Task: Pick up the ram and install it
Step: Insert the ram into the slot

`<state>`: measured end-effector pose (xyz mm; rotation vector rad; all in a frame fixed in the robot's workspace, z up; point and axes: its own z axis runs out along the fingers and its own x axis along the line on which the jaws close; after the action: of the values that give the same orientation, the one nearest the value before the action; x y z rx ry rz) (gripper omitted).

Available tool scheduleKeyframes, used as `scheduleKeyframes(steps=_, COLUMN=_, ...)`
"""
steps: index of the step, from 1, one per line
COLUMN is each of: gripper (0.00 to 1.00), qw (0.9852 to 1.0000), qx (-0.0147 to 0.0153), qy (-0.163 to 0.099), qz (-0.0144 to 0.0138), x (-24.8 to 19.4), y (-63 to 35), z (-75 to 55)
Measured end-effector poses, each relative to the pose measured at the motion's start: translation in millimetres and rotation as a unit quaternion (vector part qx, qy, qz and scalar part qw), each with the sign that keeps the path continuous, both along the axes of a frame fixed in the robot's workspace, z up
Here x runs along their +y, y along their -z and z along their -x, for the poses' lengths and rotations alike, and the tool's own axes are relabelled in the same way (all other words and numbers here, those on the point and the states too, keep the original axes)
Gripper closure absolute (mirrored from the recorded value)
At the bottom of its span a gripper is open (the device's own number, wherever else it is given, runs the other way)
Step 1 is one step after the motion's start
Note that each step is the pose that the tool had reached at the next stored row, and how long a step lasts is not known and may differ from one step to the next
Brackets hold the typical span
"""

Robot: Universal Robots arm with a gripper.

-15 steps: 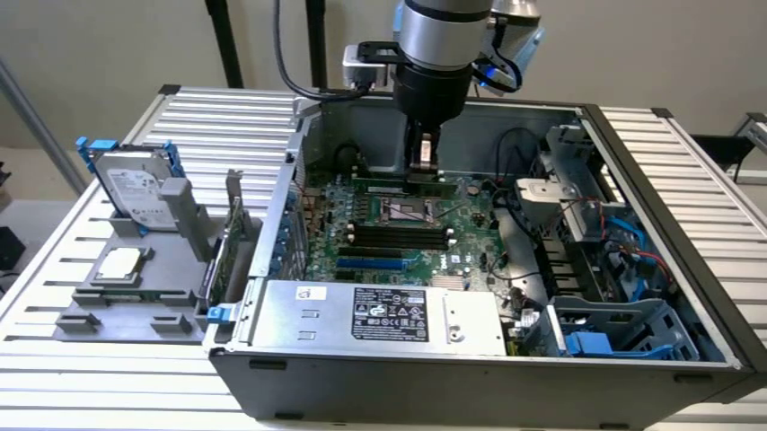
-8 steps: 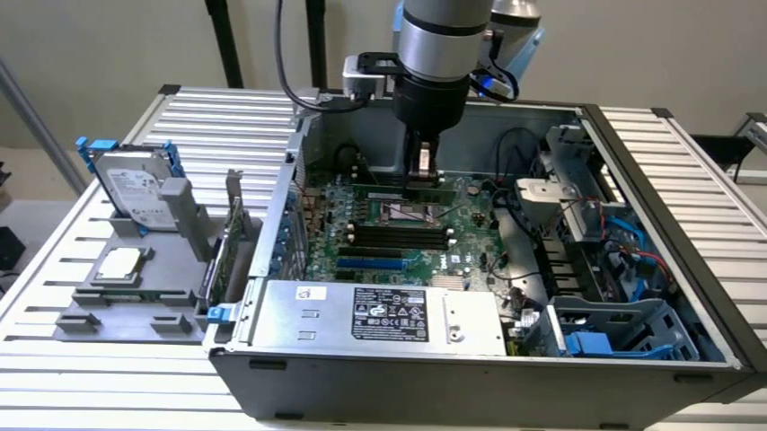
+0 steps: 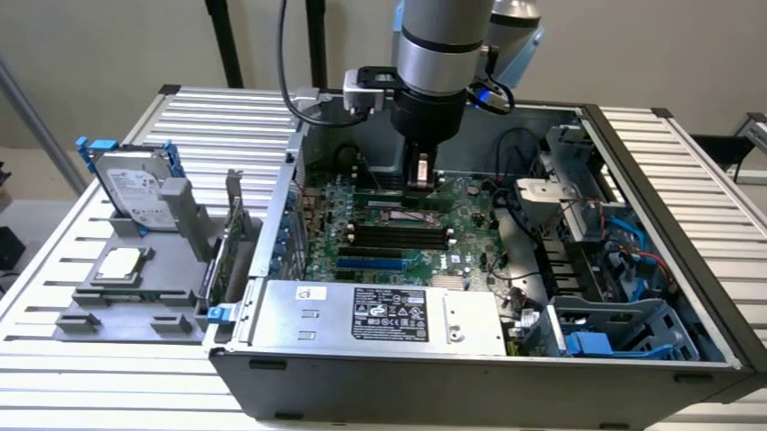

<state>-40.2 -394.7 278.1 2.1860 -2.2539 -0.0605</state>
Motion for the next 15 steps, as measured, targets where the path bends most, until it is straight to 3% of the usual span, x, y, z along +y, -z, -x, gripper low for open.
scheduleKeyframes(steps=15, gripper=0.87, qw=1.0, qx=0.0, qy=-0.001, qz=0.009, x=-1.3, y=23.3, z=-0.8)
